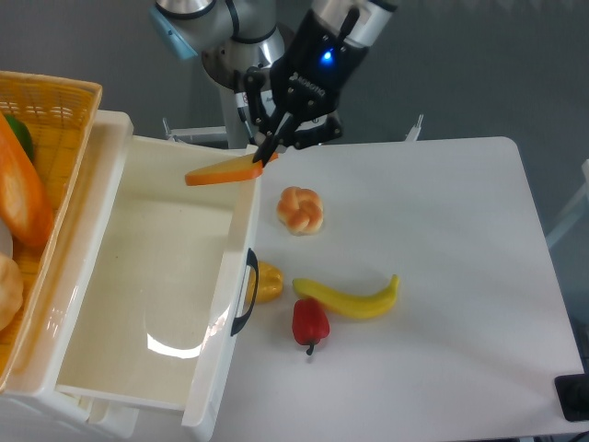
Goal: Place the bread slice in the upper white drawer
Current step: 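Carry the bread slice over the open white drawer, then open the gripper to drop the bread slice into the drawer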
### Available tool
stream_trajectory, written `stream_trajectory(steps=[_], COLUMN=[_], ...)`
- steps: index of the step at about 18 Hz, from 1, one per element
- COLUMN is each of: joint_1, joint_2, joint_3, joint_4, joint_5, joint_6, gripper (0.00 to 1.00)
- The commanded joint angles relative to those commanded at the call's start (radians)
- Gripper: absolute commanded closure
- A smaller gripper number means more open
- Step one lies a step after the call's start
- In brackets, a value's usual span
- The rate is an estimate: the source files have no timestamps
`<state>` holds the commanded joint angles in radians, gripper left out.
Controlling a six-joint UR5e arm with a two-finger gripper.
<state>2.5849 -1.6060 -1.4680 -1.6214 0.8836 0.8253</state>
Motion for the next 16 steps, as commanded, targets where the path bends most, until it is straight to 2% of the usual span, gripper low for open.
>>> stream_trajectory(steps=[5, 13, 16], joint_1=[-0.054, -0.095, -0.097], joint_2=[-0.012, -0.037, -0.048], joint_3=[-0.037, -0.037, -0.038], joint_4=[0.052, 0.064, 0.084], joint_5=[0.000, 0.002, 0.002], joint_6=[-0.011, -0.014, -0.006], gripper=[1.00, 1.00, 0.59])
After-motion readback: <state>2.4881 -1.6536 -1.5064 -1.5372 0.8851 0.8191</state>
